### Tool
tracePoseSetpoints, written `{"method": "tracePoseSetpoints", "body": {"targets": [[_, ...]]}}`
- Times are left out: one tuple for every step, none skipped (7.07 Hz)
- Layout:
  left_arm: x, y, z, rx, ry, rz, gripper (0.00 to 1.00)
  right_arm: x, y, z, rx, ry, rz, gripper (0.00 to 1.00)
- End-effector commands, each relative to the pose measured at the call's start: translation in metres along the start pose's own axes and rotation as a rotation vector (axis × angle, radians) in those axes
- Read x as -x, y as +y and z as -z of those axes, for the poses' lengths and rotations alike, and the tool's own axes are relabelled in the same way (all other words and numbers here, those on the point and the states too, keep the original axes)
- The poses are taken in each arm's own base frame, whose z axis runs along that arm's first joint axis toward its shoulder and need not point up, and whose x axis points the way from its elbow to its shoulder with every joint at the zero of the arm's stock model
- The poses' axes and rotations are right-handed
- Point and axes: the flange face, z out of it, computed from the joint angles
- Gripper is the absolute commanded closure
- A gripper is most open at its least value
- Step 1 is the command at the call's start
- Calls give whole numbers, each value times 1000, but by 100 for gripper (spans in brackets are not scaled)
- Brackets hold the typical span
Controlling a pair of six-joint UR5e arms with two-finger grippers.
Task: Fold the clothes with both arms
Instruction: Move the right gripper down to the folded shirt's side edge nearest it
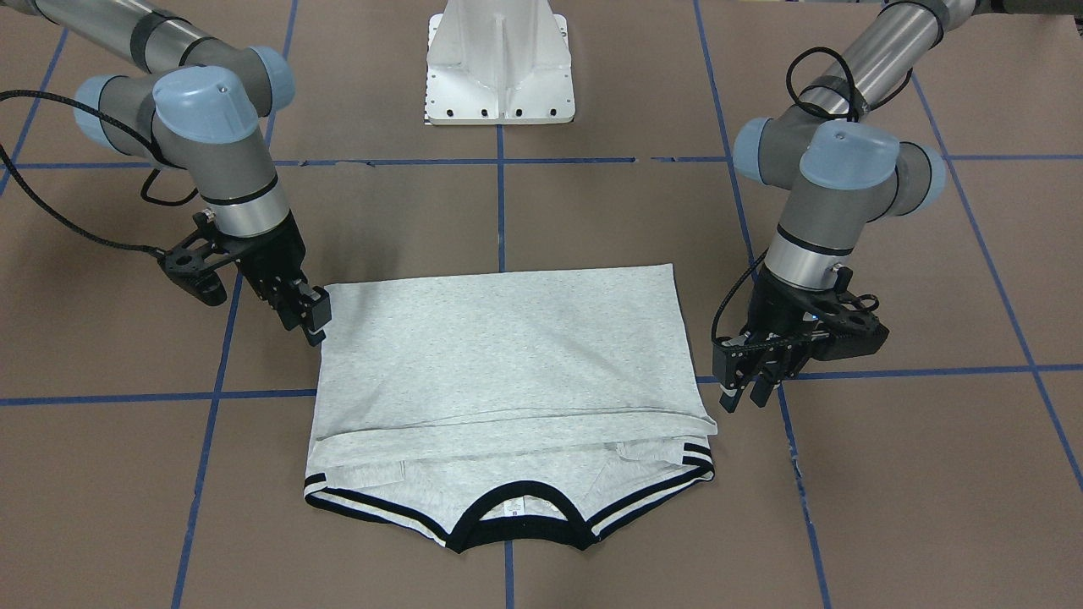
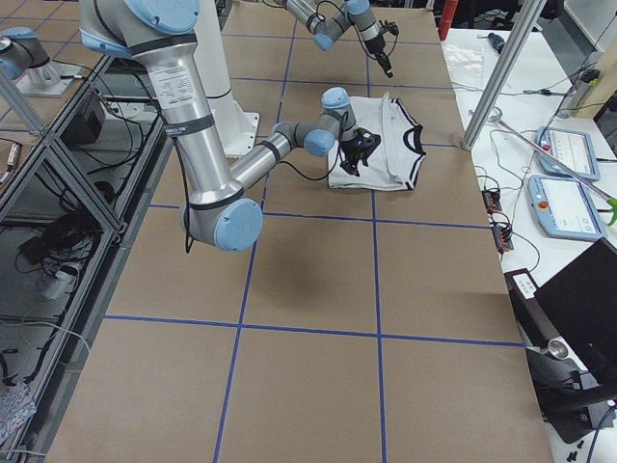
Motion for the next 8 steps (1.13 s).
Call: {"method": "tracePoseSetpoints", "body": {"targets": [[-8,3,11,21,28,-3,47,-37,41,-9,46,47,-62,36],[-9,2,13,18,31,-3,47,-43,46,-14,49,63,-74,35],[-11,2,14,15,33,-3,47,-45,50,-18,52,72,-82,35],[-9,1,14,13,31,-4,47,-45,56,-20,59,74,-74,35],[-9,0,14,10,31,-3,47,-43,61,-24,63,79,-67,34],[-9,-1,15,9,31,-2,47,-46,62,-35,59,97,-64,34],[-8,-2,15,7,30,-2,47,-48,63,-38,57,103,-62,34],[-8,-2,15,8,29,-1,47,-48,63,-41,54,107,-61,35]]}}
